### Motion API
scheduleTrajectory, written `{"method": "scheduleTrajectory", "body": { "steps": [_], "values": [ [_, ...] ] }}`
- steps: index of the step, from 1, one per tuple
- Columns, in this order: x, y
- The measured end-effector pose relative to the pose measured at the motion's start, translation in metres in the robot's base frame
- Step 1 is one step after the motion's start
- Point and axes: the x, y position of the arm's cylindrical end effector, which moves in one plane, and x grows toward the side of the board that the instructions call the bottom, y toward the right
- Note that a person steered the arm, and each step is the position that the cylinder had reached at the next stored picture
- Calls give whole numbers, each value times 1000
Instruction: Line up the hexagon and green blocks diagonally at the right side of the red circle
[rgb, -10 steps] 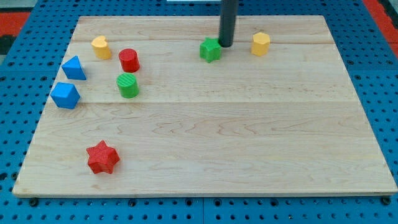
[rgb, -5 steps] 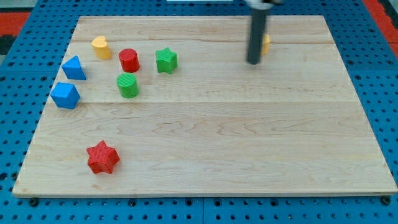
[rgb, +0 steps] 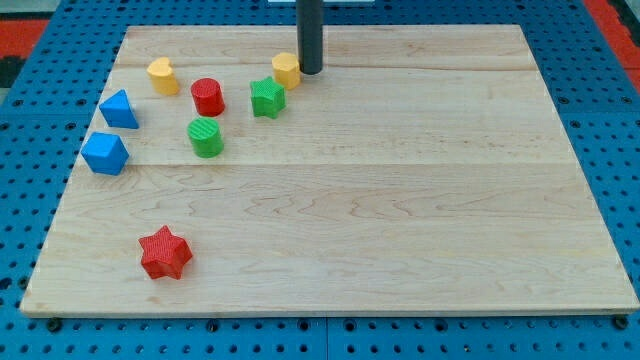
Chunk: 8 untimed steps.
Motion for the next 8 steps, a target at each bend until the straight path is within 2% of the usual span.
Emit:
{"method": "scheduleTrajectory", "body": {
  "steps": [1,2,5,6,7,8],
  "values": [
    [1,5],
    [38,29],
    [44,30],
    [97,28],
    [149,-31],
    [178,-108]
  ]
}}
